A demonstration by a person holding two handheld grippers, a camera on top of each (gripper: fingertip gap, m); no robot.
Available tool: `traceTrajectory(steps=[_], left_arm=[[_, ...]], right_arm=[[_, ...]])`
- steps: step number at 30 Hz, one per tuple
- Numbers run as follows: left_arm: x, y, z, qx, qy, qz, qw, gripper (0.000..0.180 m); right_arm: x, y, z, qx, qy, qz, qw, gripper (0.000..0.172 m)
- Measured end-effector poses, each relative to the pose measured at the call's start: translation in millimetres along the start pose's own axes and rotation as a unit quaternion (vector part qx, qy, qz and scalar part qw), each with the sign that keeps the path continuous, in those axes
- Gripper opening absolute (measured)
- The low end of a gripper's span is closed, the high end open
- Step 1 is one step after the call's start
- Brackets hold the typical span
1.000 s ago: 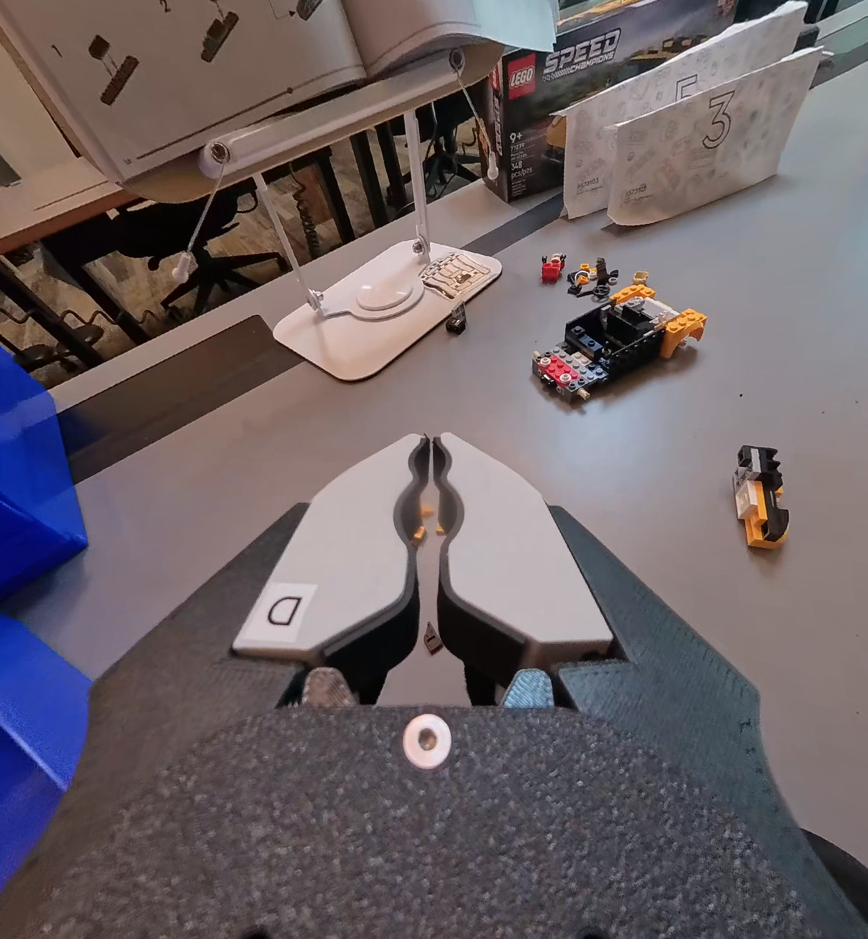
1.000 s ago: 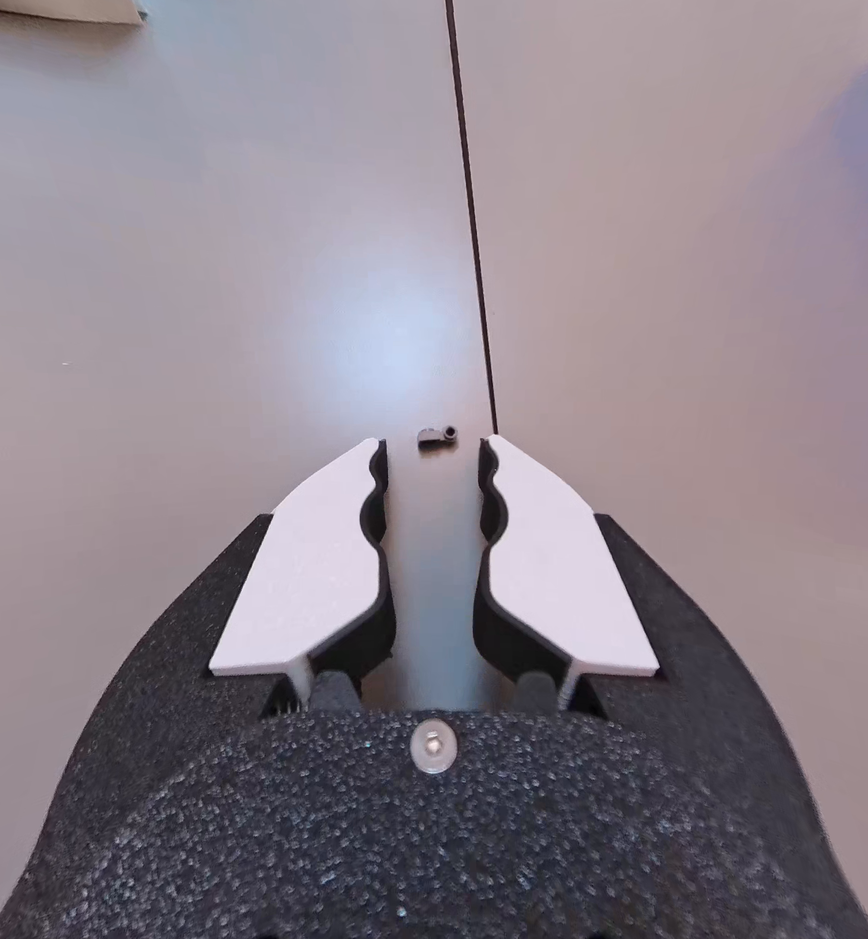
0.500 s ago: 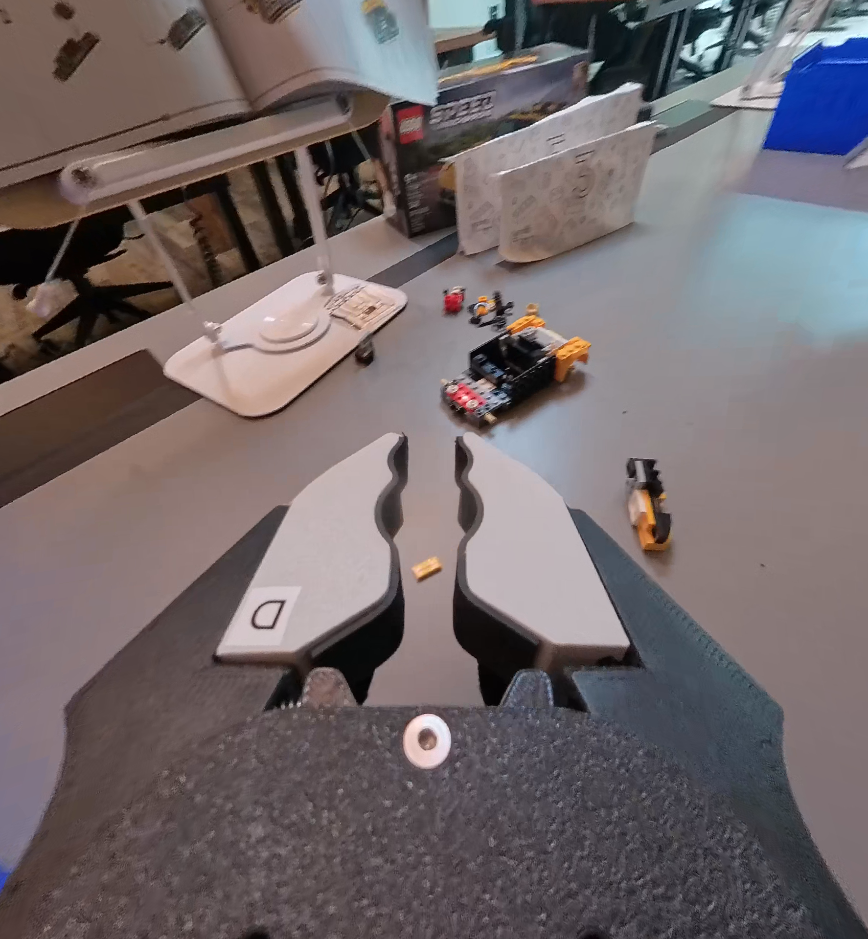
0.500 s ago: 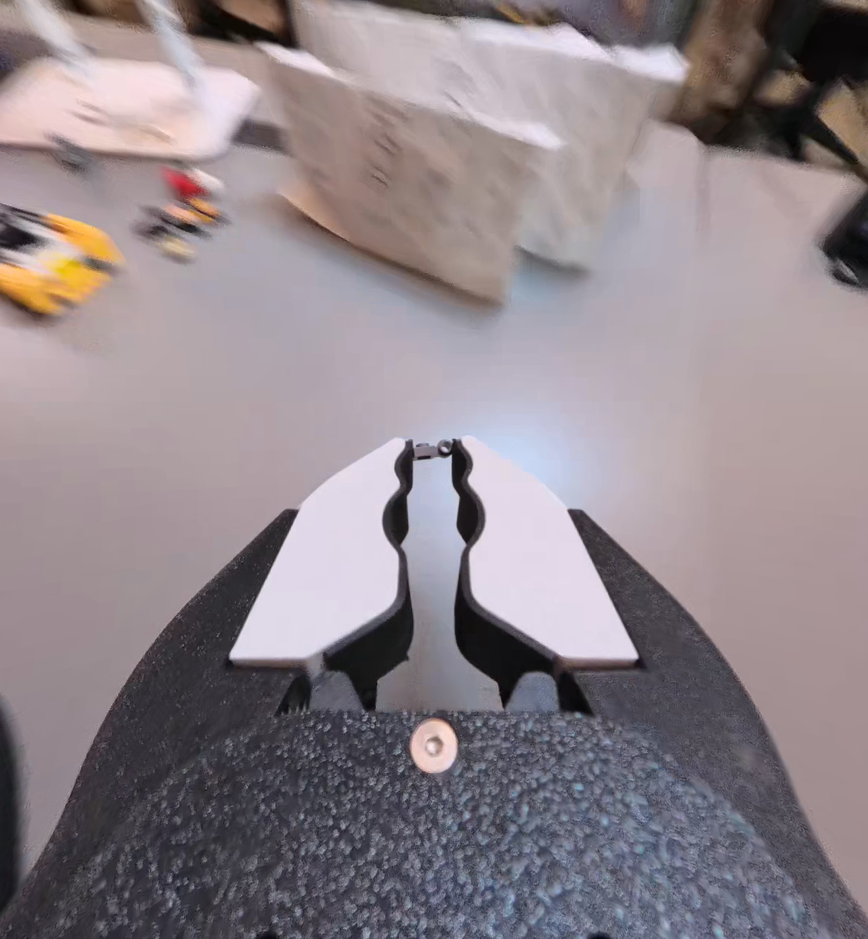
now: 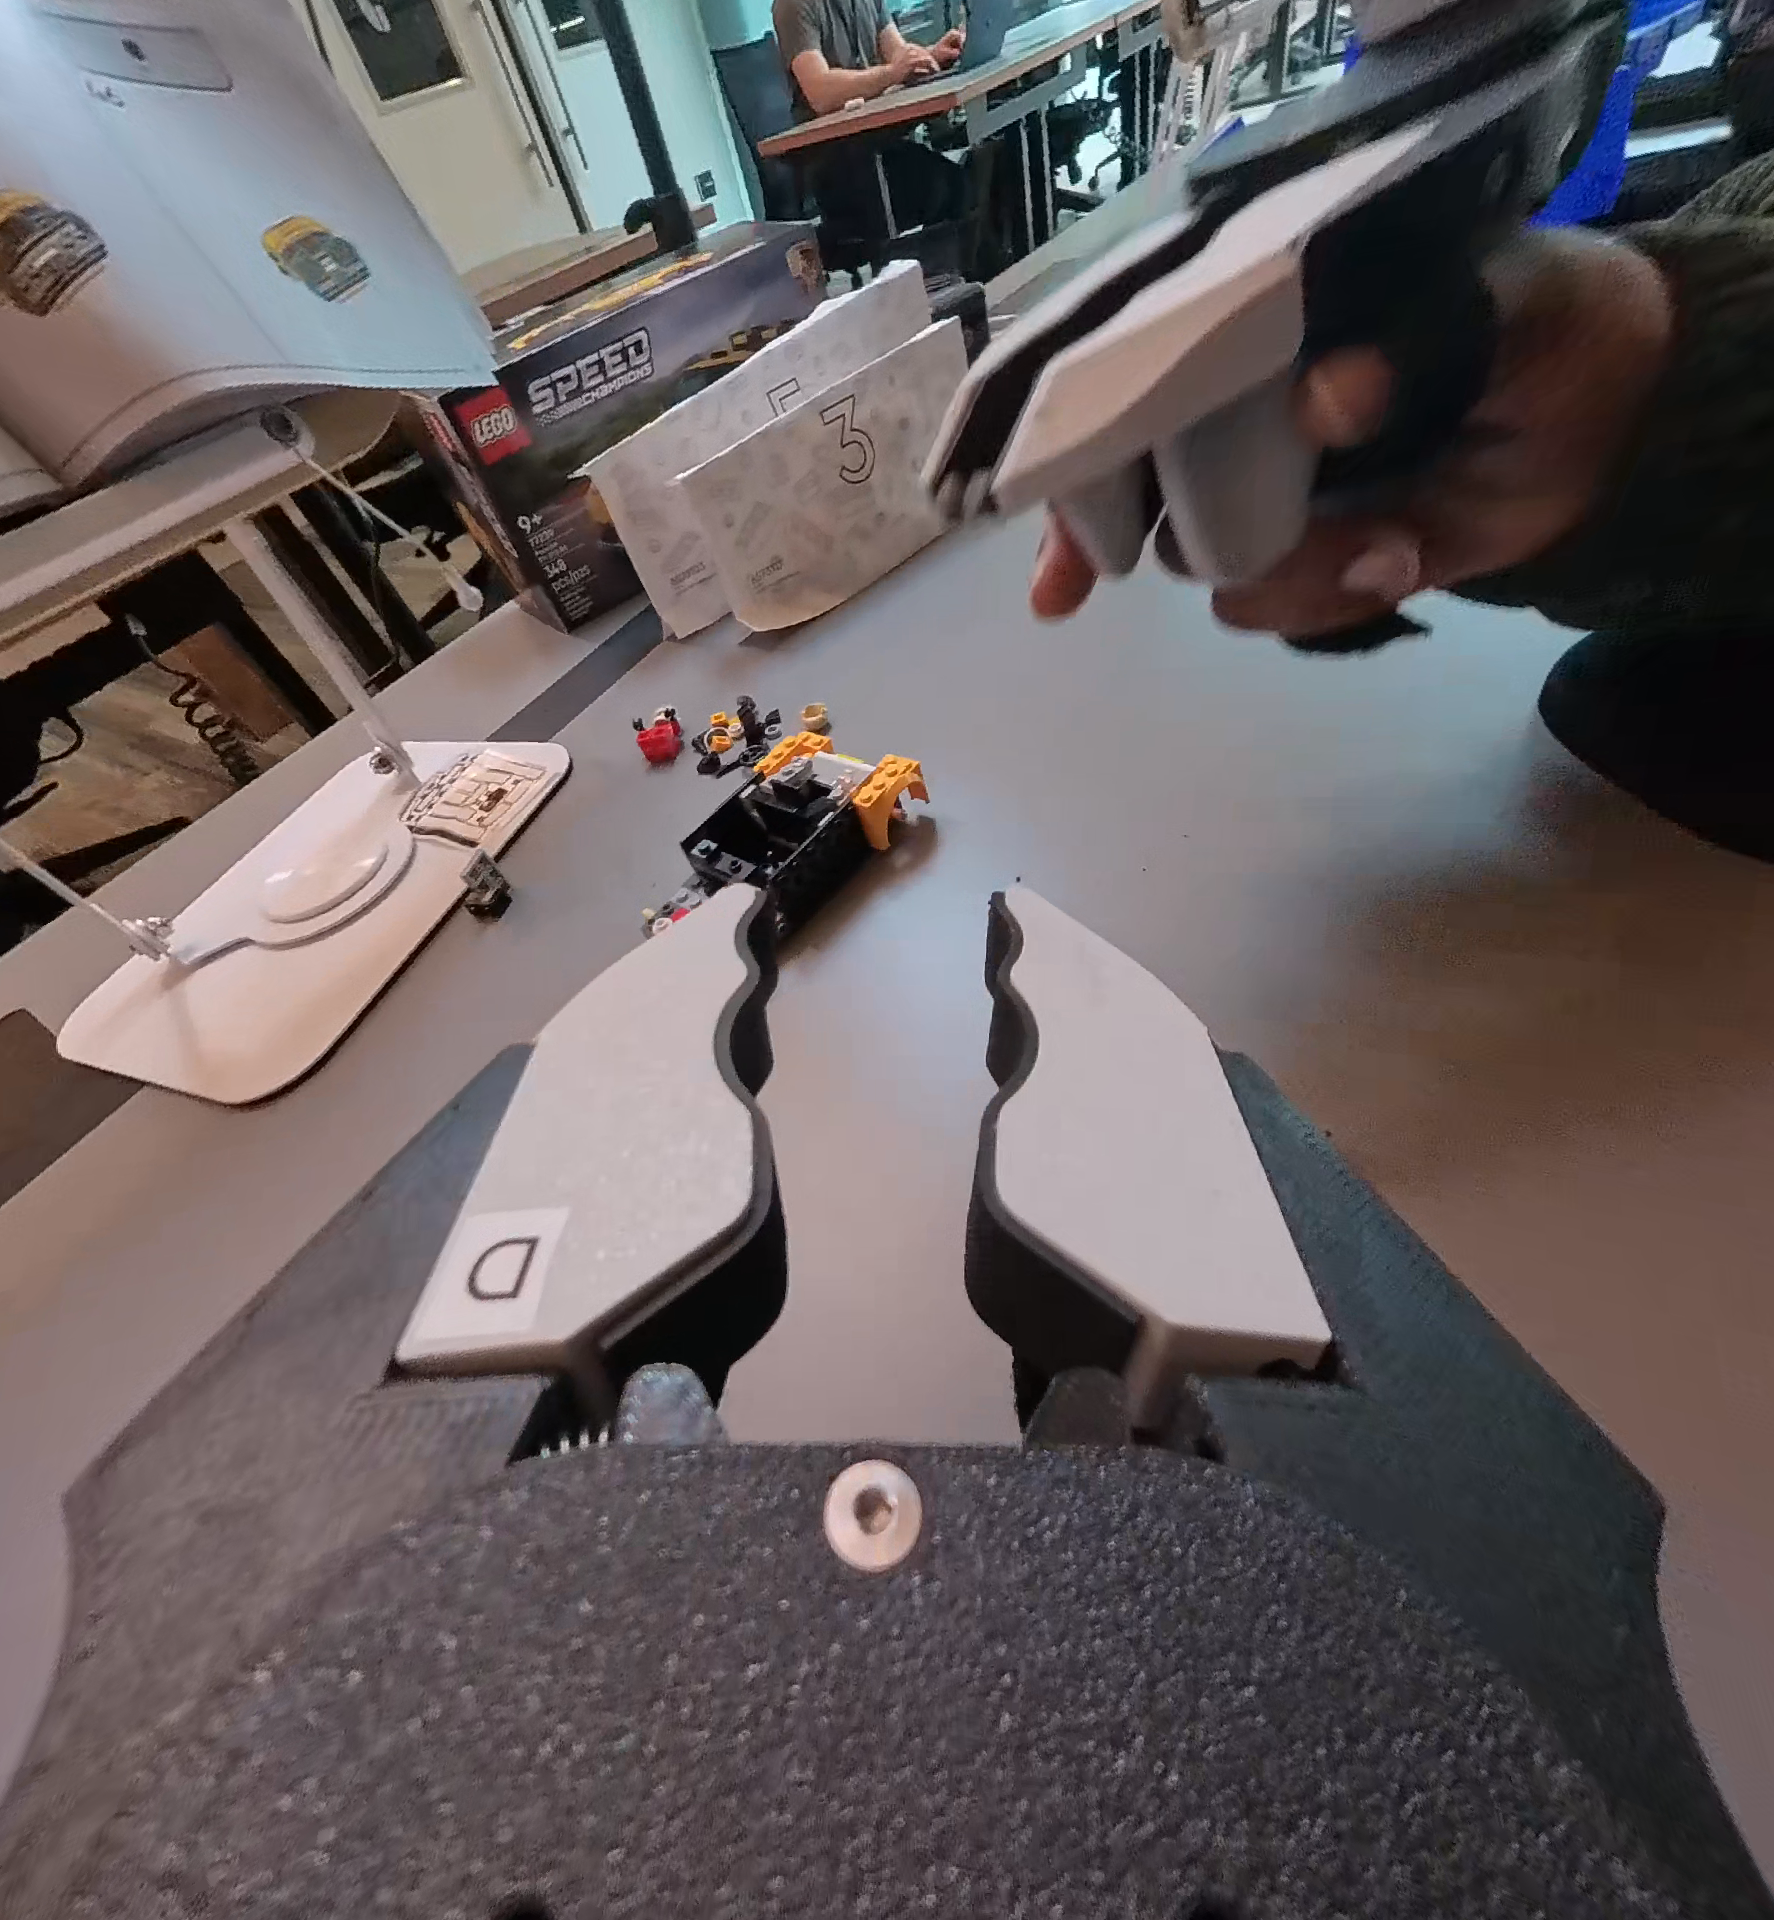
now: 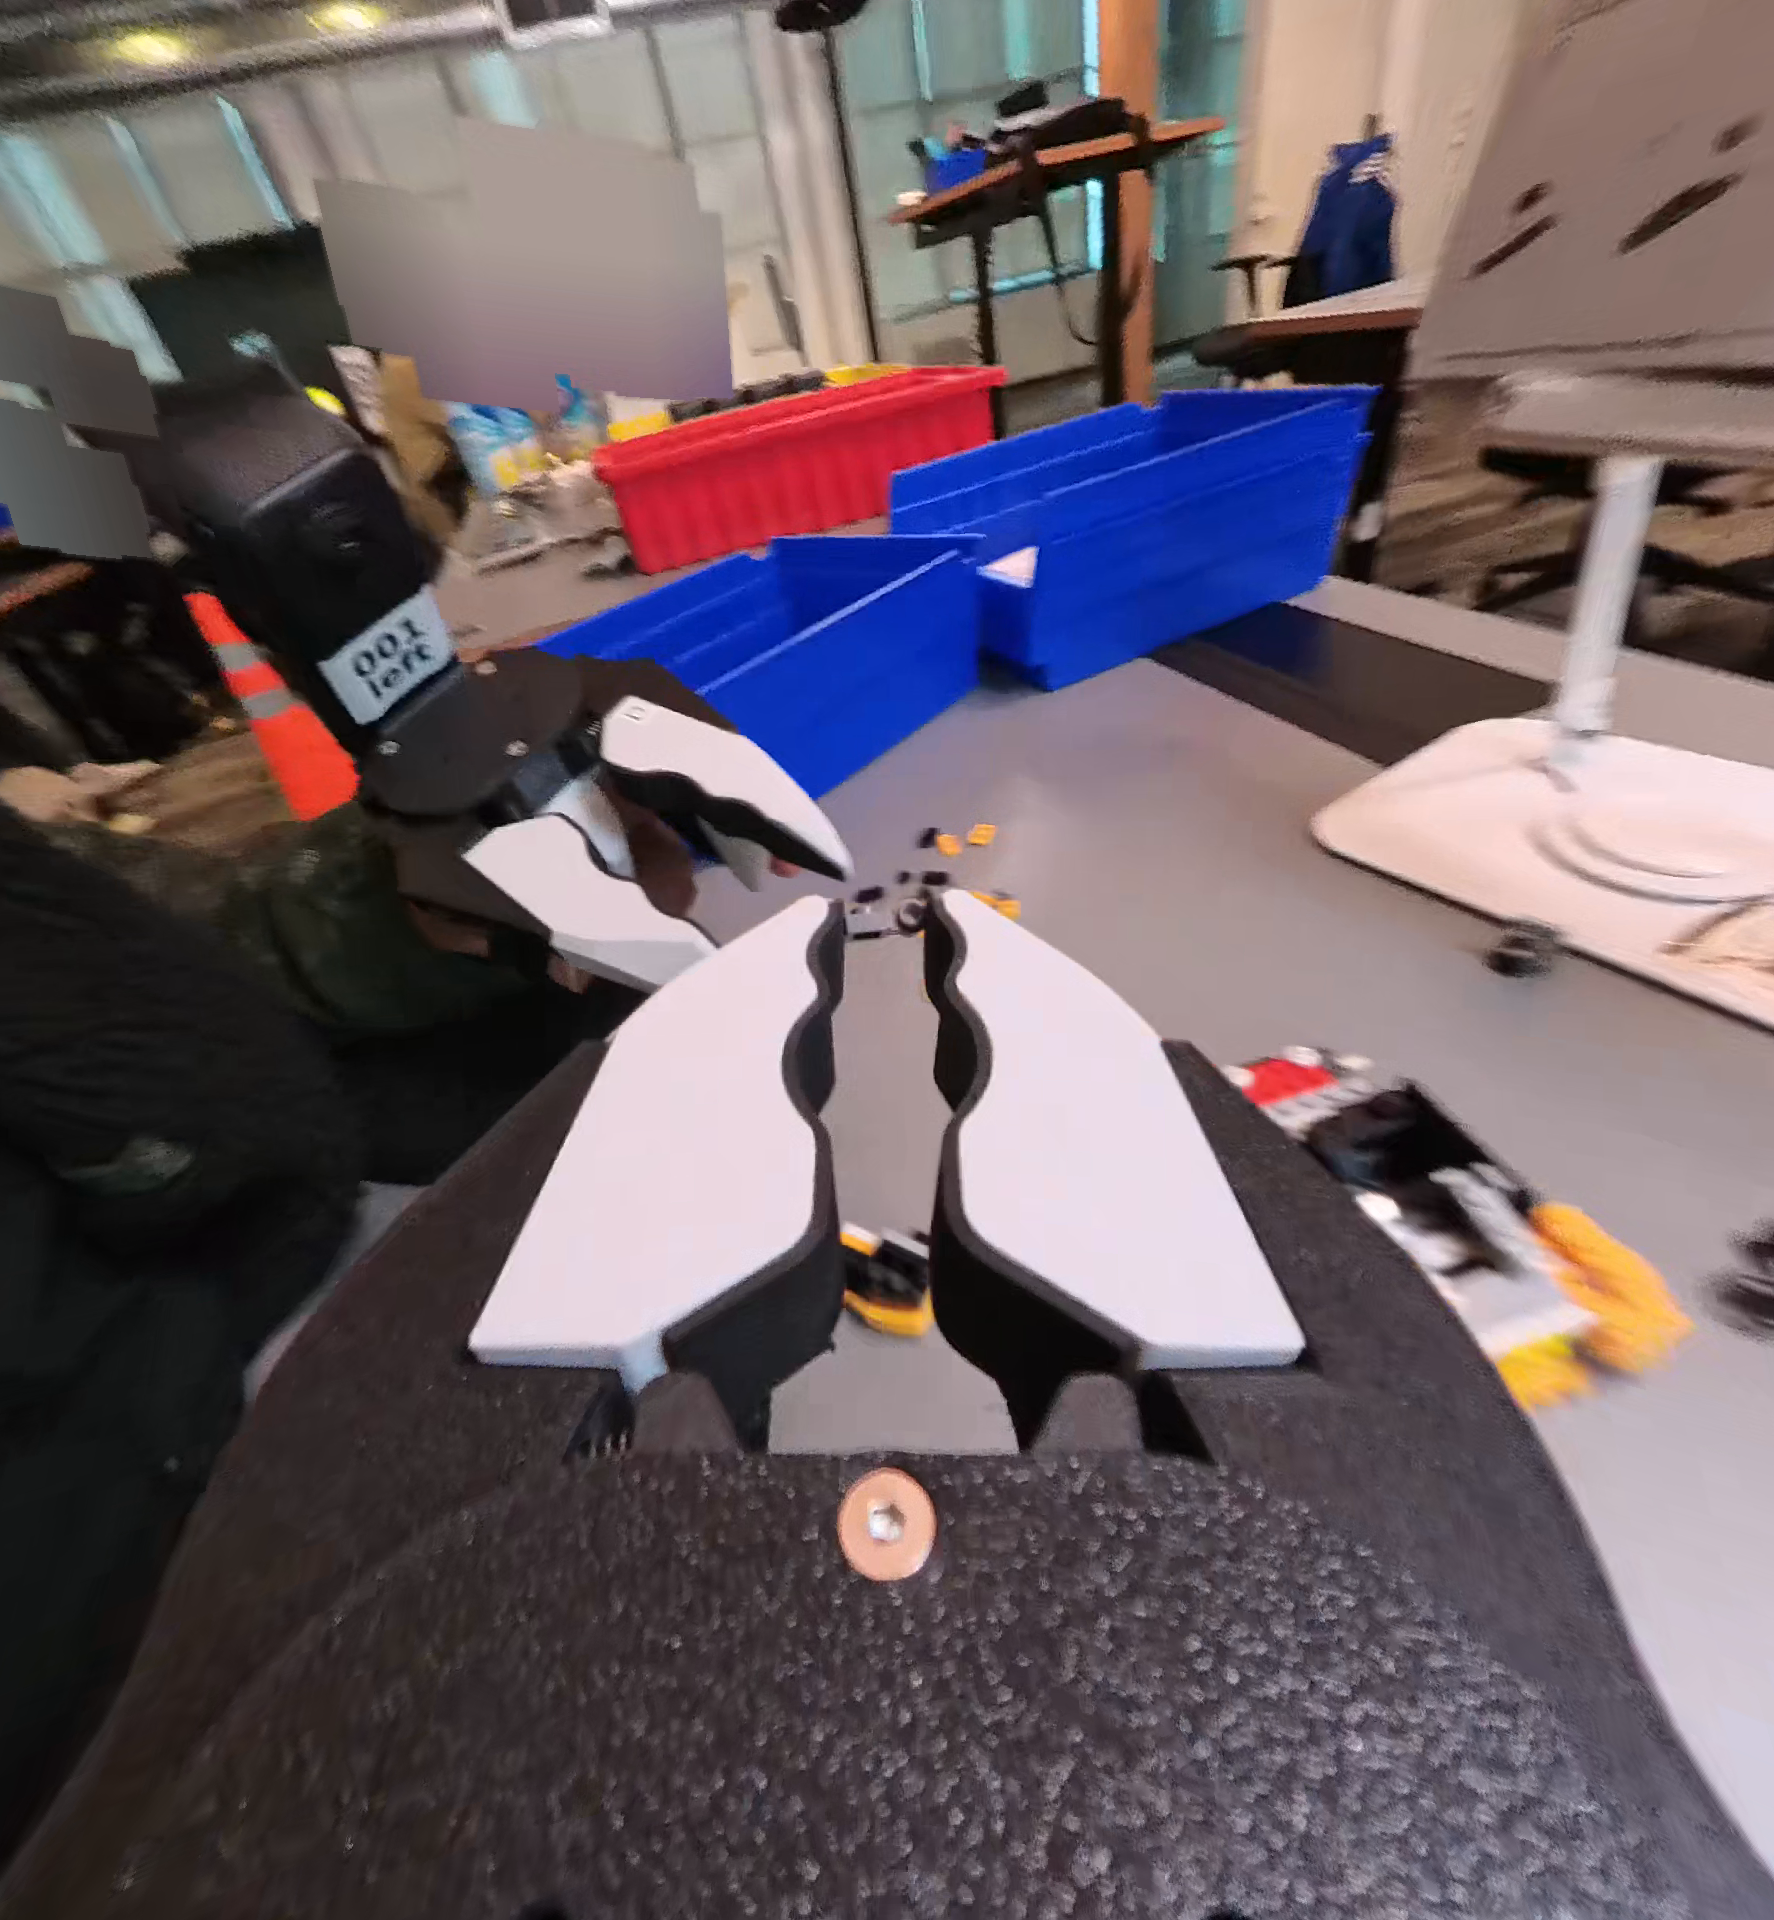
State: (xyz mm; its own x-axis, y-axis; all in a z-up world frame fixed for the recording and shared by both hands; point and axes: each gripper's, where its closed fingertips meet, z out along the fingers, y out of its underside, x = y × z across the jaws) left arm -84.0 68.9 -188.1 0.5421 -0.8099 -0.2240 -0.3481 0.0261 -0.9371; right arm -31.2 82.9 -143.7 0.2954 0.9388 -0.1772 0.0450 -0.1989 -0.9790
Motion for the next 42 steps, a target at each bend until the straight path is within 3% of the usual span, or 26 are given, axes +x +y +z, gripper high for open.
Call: traceTrajectory(steps=[4,12,20,24,27,31,33,35,39,42], left_arm=[[10,-3,2,0.008,0.003,0.039,0.999,0.034],[29,-15,2,0.035,-0.016,0.176,0.984,0.014],[35,-14,2,0.032,-0.014,0.212,0.977,0.007],[38,-15,-1,0.036,0.0,0.209,0.977,0.005],[25,-18,-7,0.045,-0.006,0.16,0.986,0.005],[-24,-35,-34,0.094,-0.04,-0.002,0.995,0.004],[-60,-44,-62,0.122,-0.094,-0.054,0.987,0.005],[-103,-47,-104,0.129,-0.192,-0.068,0.97,0.005],[-170,-13,-196,0.076,-0.355,-0.138,0.922,0.004],[-187,47,-230,-0.038,-0.384,-0.233,0.893,0.005]], right_arm=[[-20,21,21,0.005,-0.057,0.042,0.997,0.014],[-42,34,29,-0.007,-0.135,0.118,0.984,0.014],[-46,42,30,-0.022,-0.149,0.124,0.981,0.015],[-51,38,27,-0.014,-0.147,0.061,0.987,0.011],[-45,30,20,0.0,-0.113,-0.003,0.994,0.015],[-24,20,9,0.0,-0.011,-0.134,0.991,0.02],[-17,15,3,0.003,0.021,-0.162,0.986,0.014],[-9,15,-1,-0.003,0.044,-0.18,0.983,0.005],[6,17,-5,-0.012,0.081,-0.183,0.98,0.0],[16,17,-8,-0.013,0.104,-0.191,0.976,0.0]])
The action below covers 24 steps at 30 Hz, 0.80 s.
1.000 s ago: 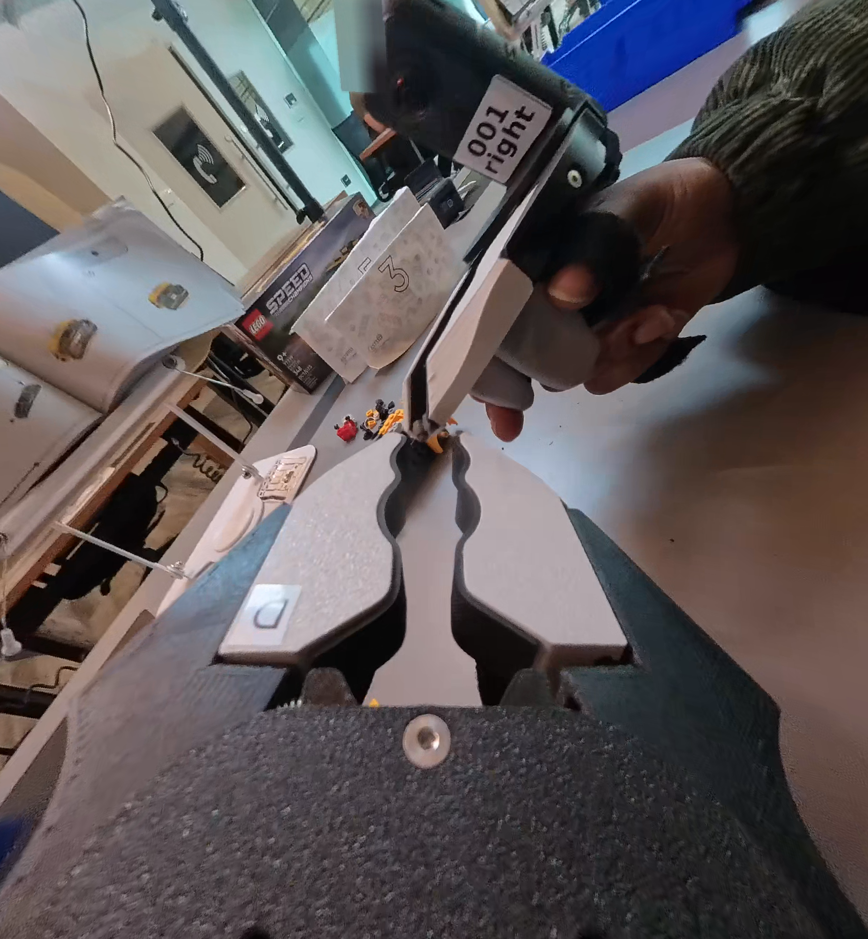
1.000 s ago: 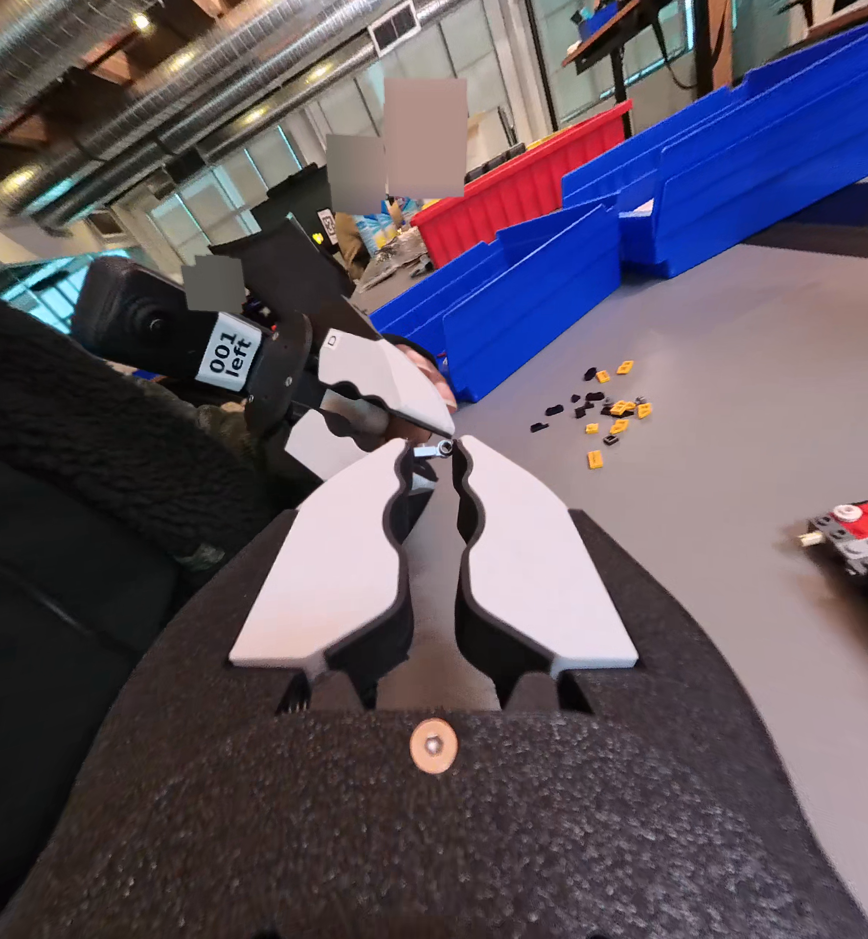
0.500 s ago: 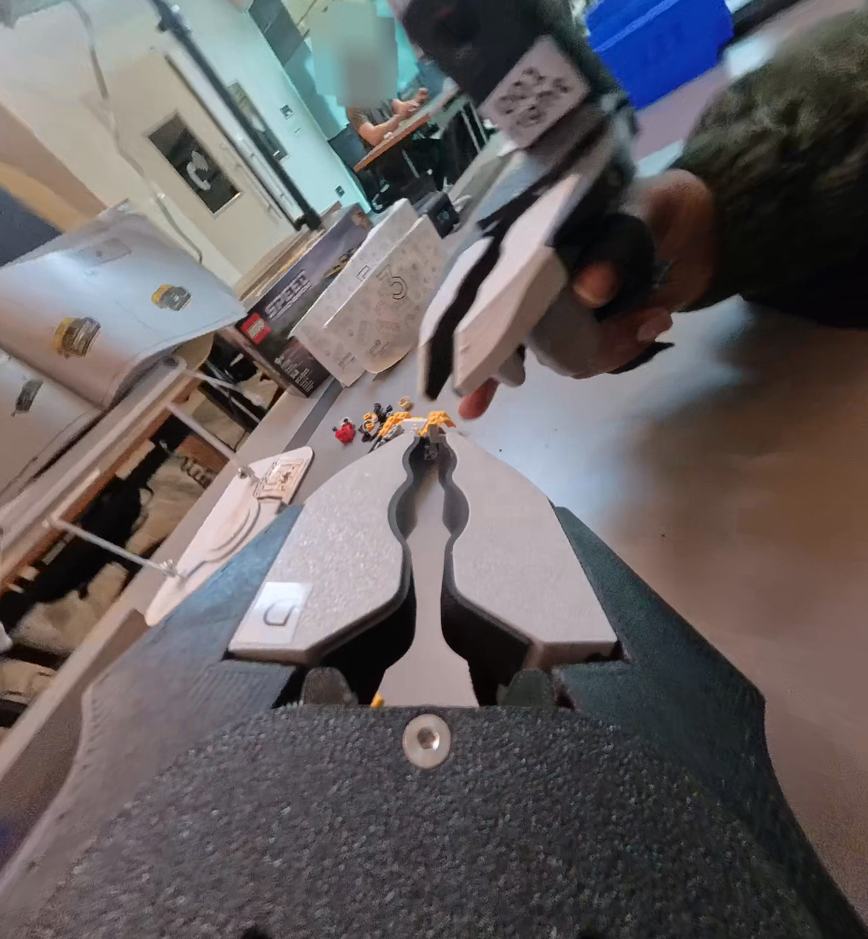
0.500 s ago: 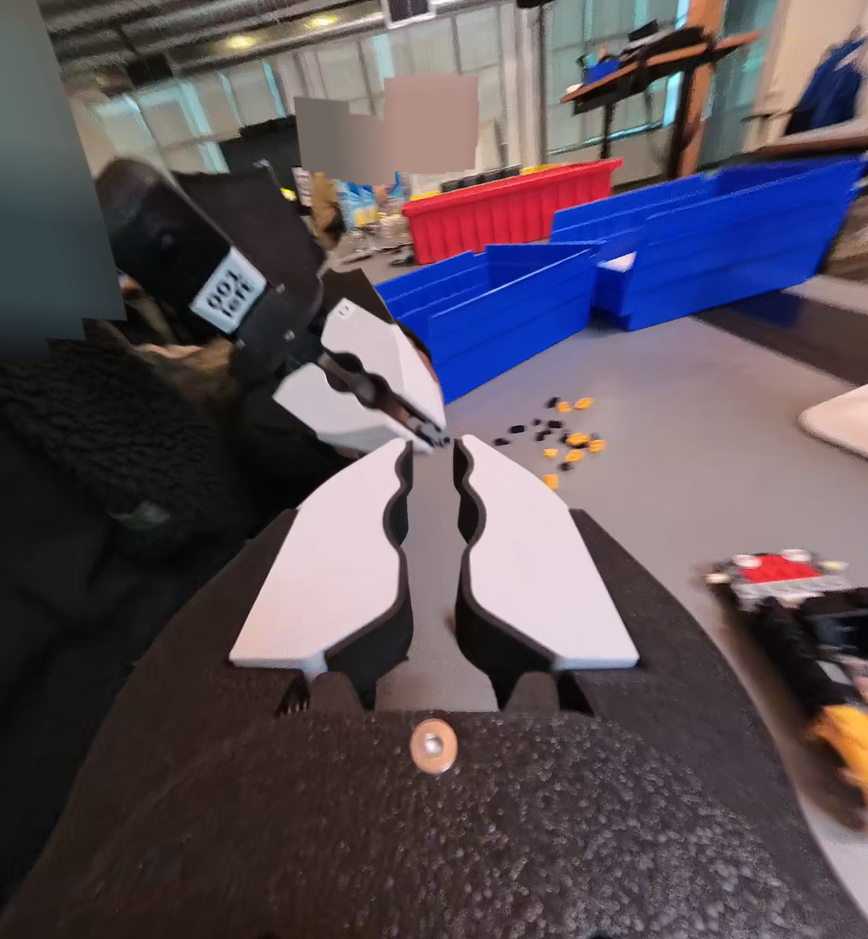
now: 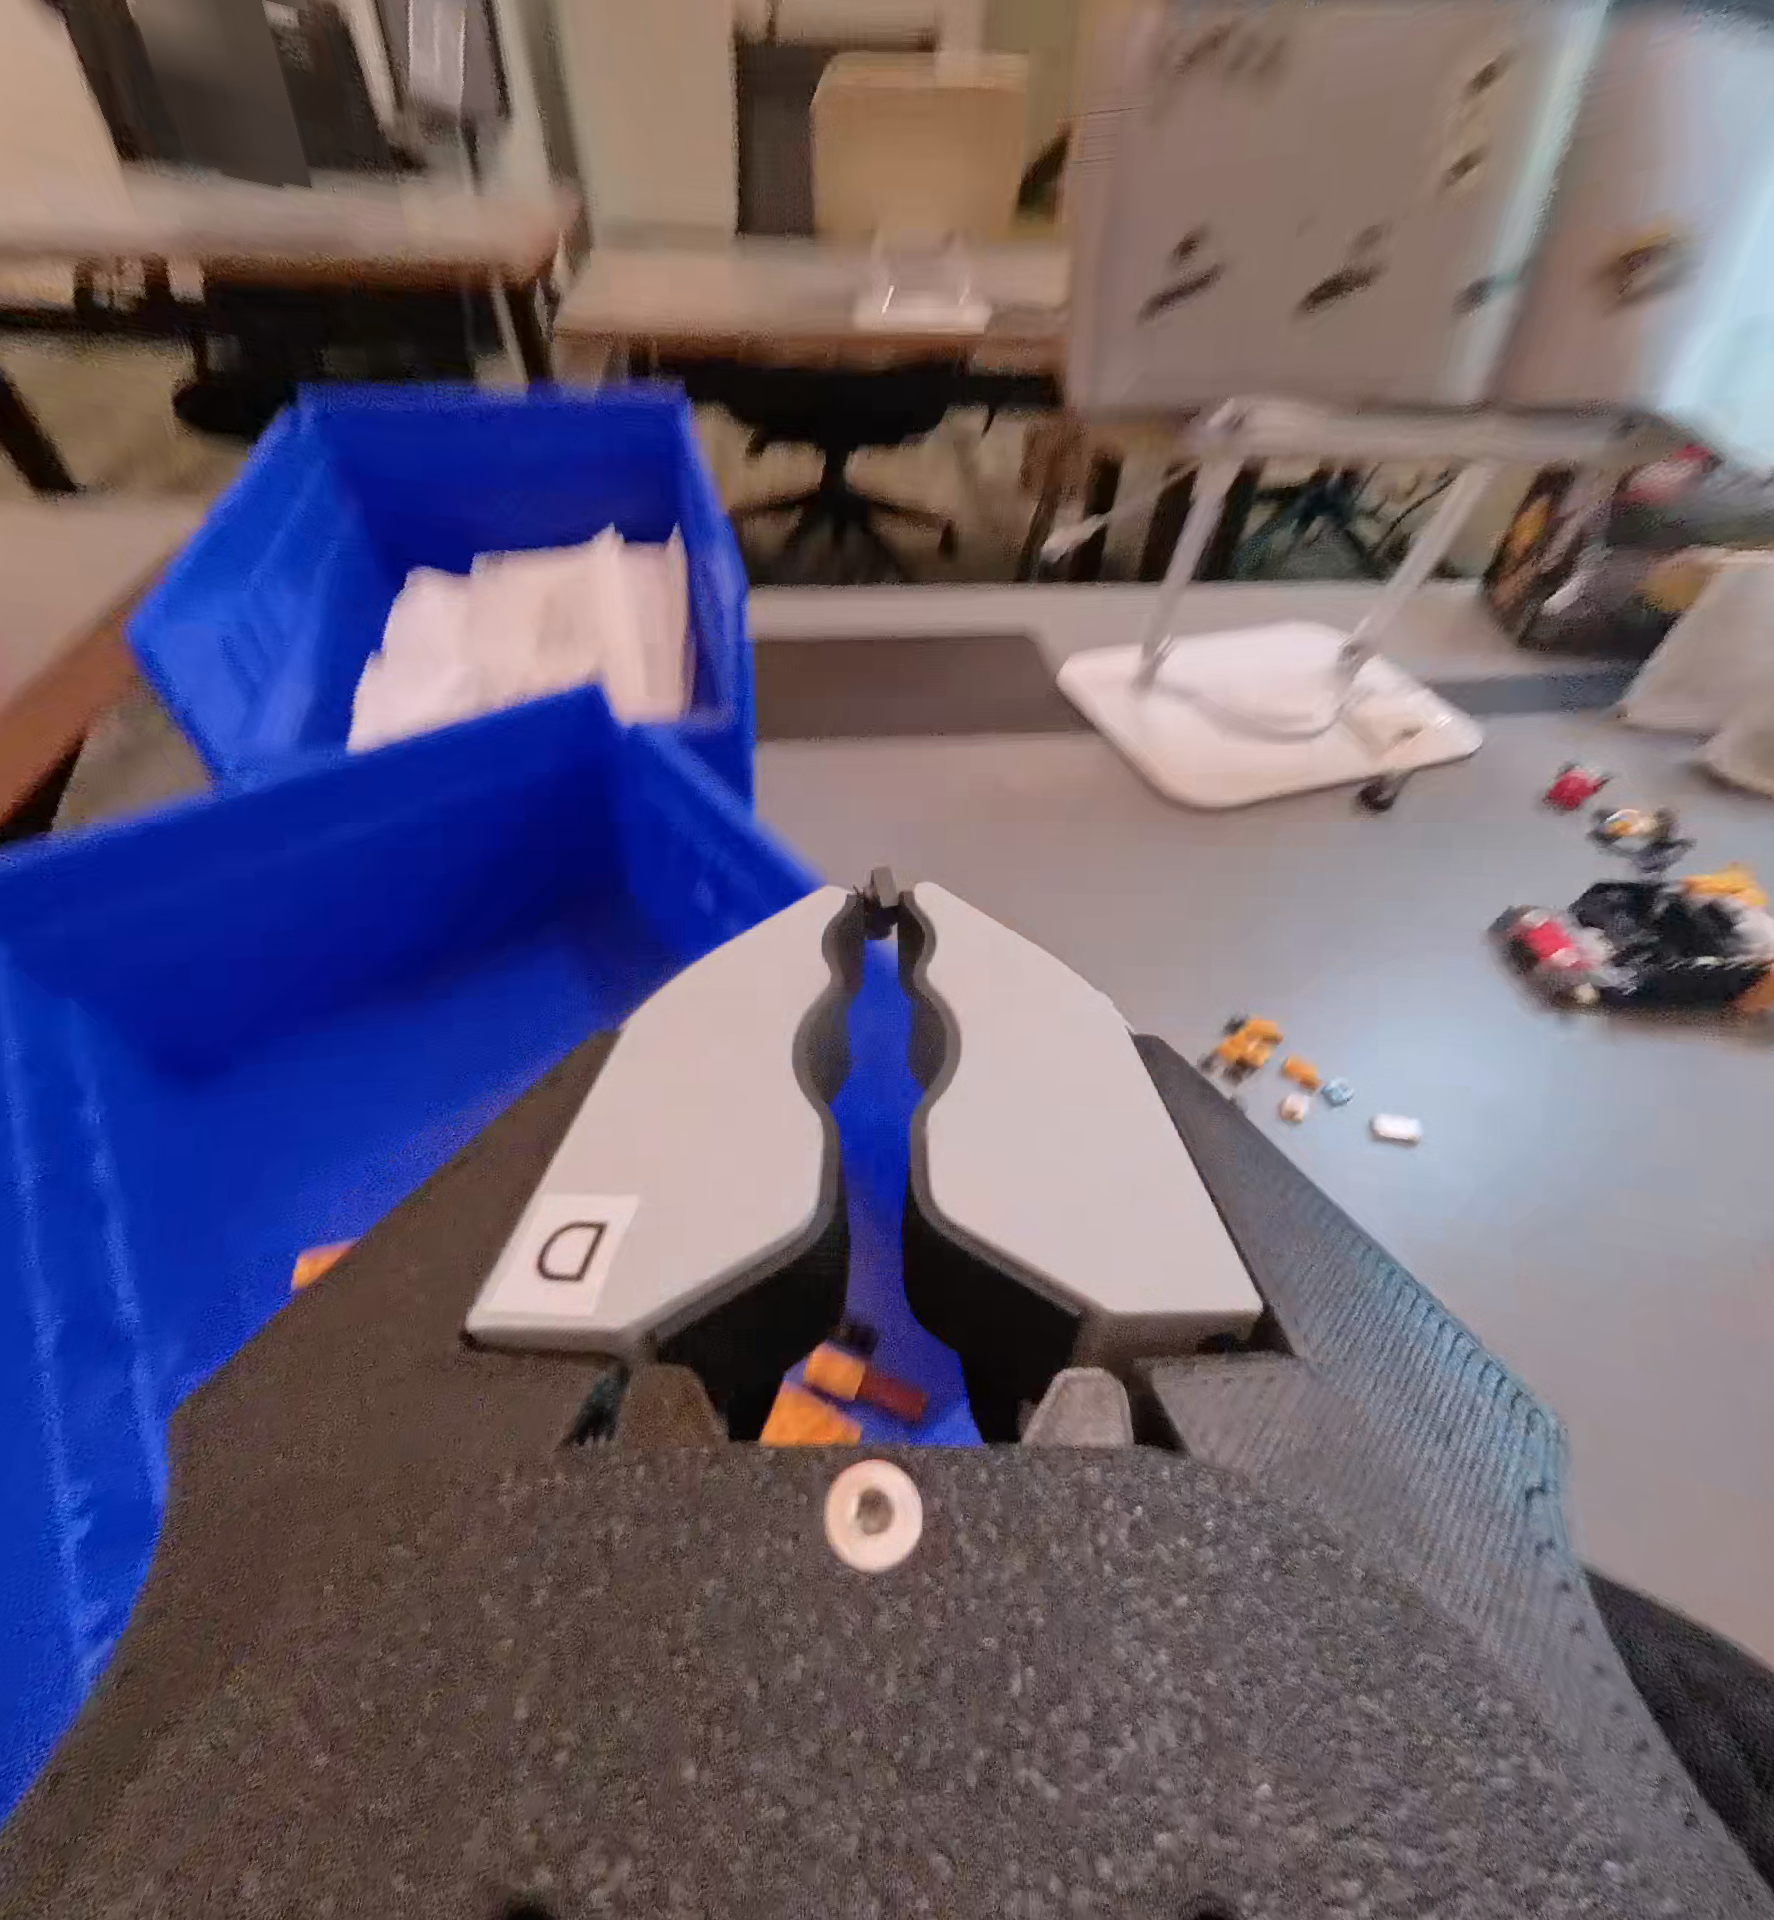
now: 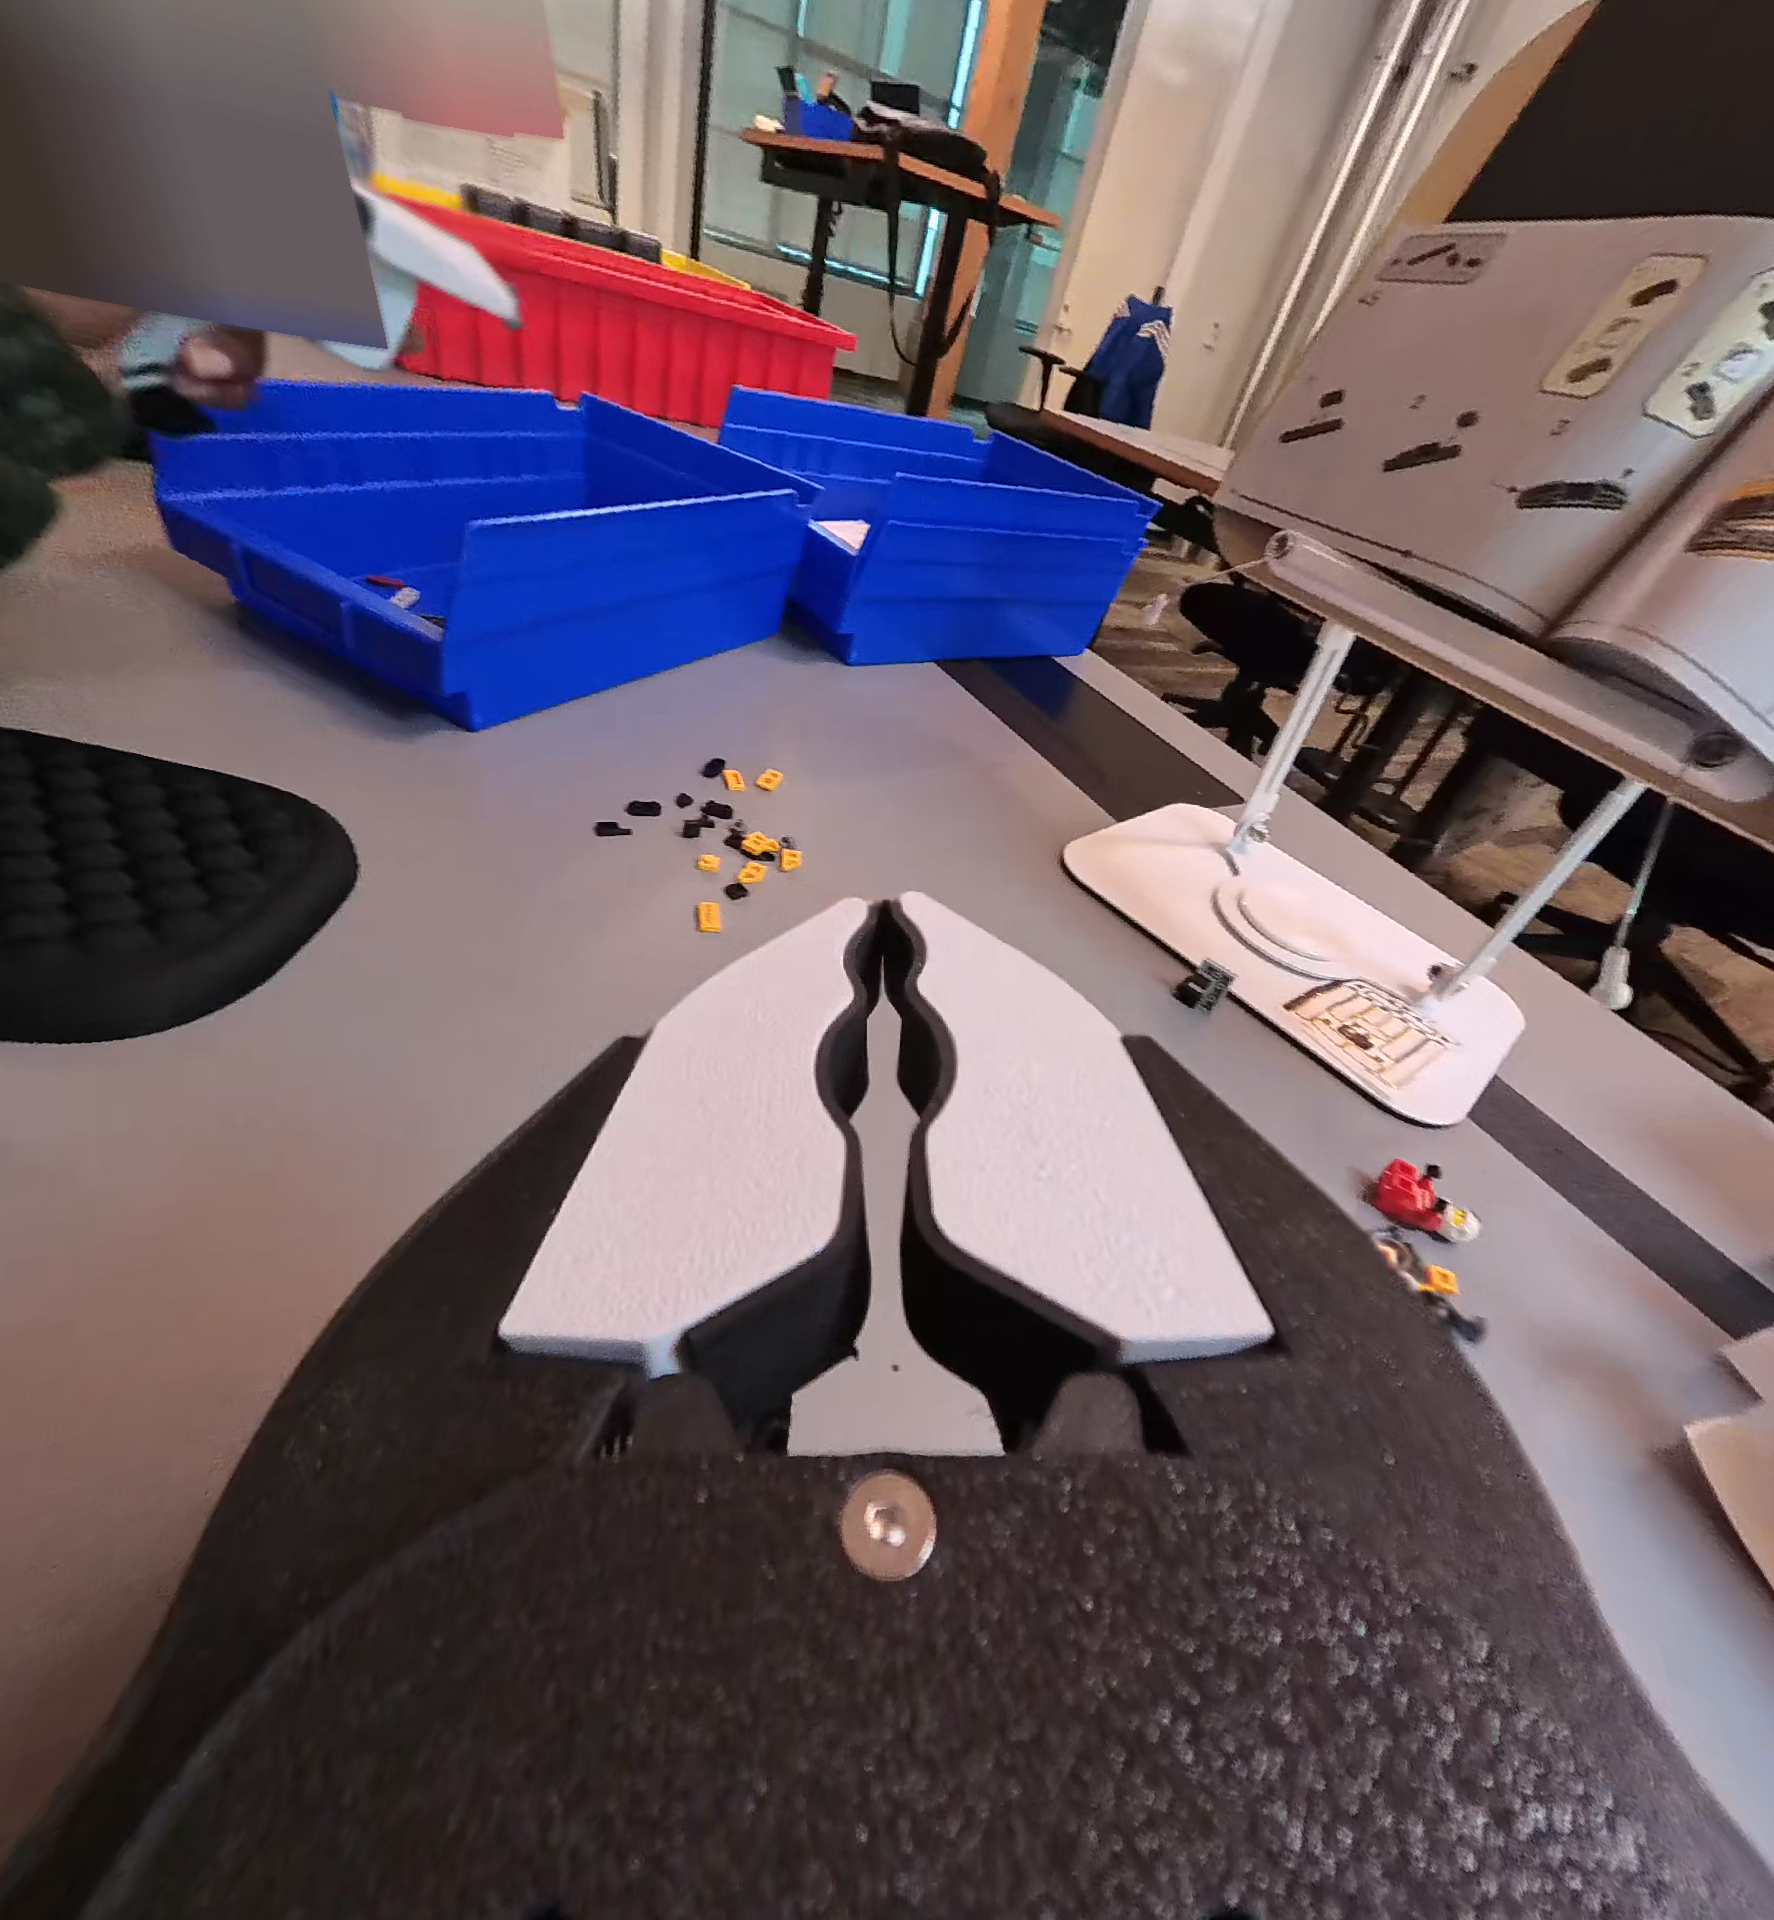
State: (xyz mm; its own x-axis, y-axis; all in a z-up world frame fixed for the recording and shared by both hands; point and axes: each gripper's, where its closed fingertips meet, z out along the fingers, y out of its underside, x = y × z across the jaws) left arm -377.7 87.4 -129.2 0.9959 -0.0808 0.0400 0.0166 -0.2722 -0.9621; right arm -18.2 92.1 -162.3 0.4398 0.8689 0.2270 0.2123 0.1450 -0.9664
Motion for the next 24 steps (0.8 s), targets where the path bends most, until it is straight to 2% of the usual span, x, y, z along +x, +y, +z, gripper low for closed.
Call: traceTrajectory(steps=[3,6,9,12,15,18,20,22,24], left_arm=[[-24,36,2,-0.079,-0.027,-0.019,0.996,0.01],[-33,60,7,-0.13,-0.049,-0.024,0.99,0.029],[-33,72,12,-0.154,-0.05,-0.027,0.986,0.053],[-29,72,15,-0.155,-0.044,-0.018,0.987,0.062],[-15,42,12,-0.08,-0.034,0.005,0.996,0.057],[32,8,6,-0.007,0.034,0.049,0.998,0.04],[85,0,7,0.013,0.131,0.065,0.989,0.032],[143,7,11,0.005,0.237,0.072,0.969,0.03],[198,30,17,-0.03,0.332,0.082,0.939,0.03]], right_arm=[[4,5,0,-0.012,0.013,-0.013,1.0,0.0],[4,10,1,-0.025,0.014,-0.006,1.0,0.0],[5,14,3,-0.033,0.019,-0.003,0.999,0.0],[6,16,3,-0.036,0.023,-0.002,0.999,0.0],[7,19,3,-0.04,0.021,-0.002,0.999,0.0],[-7,28,5,-0.065,-0.035,0.003,0.997,0.003],[-17,43,6,-0.105,-0.077,-0.002,0.991,0.011],[-23,58,6,-0.14,-0.104,-0.006,0.985,0.021],[-27,70,8,-0.167,-0.121,-0.003,0.978,0.029]])
